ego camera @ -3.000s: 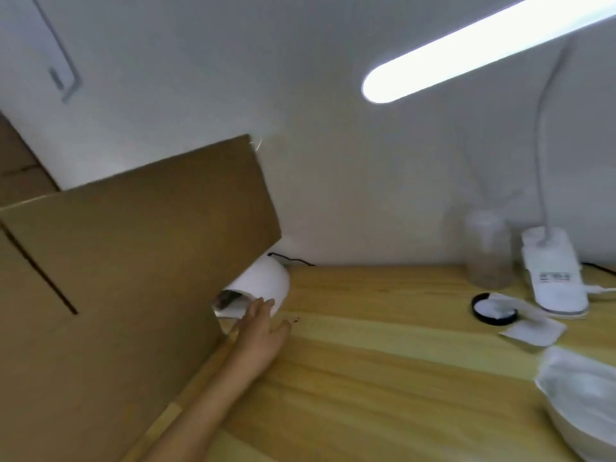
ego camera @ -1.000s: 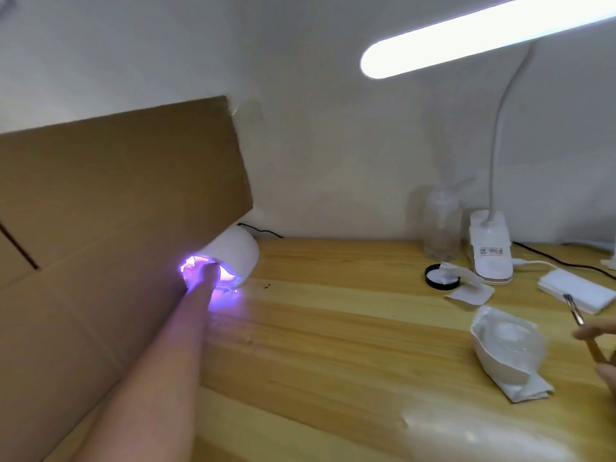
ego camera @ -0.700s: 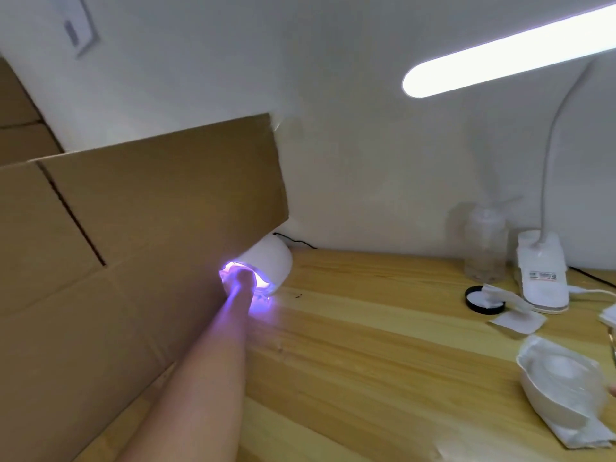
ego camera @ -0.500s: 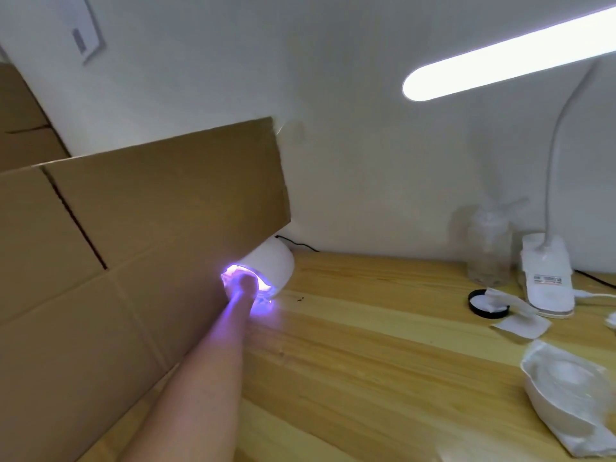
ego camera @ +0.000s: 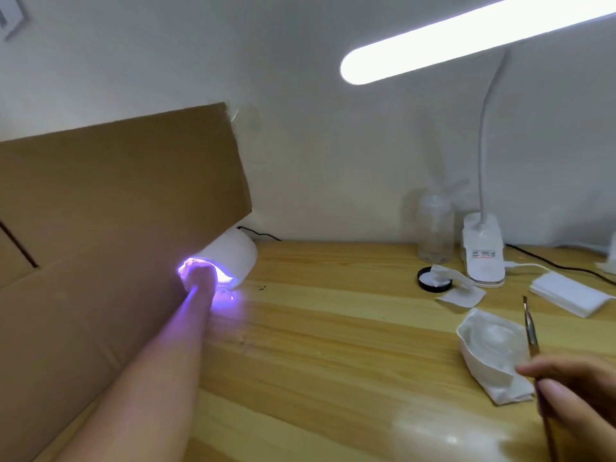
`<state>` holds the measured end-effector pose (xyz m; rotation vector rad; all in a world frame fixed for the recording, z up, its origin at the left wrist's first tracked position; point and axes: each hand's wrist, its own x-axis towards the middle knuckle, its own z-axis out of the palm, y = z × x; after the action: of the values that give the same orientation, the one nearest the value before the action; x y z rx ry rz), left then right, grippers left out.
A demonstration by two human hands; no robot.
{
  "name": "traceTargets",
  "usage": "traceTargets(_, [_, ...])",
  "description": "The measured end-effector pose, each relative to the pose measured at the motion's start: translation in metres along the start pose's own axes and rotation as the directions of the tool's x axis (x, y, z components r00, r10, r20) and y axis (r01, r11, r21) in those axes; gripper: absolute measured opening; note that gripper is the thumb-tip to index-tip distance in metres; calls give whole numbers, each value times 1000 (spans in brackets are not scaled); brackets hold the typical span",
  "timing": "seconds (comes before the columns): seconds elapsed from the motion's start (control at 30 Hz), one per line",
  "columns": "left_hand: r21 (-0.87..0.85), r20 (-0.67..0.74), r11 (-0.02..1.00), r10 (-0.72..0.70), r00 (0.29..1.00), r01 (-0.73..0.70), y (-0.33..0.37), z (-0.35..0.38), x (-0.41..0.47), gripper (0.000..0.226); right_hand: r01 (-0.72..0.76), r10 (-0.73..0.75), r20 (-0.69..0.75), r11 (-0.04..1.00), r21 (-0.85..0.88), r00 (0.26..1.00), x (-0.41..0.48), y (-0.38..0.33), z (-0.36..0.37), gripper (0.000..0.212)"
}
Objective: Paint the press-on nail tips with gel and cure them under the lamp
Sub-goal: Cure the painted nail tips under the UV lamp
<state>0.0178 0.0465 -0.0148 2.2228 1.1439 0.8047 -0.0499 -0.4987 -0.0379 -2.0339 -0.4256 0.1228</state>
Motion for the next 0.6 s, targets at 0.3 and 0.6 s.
traceTargets(0.3, [240,-2,940,251,968,-243,1,4,8,36,175,-171,-64,983,61,983,-12,40,3,59])
traceTargets(0.6, [333,165,917,172,971,-219,15,0,3,30,178,-138,-187,961,214,972,-28,-36,6,57])
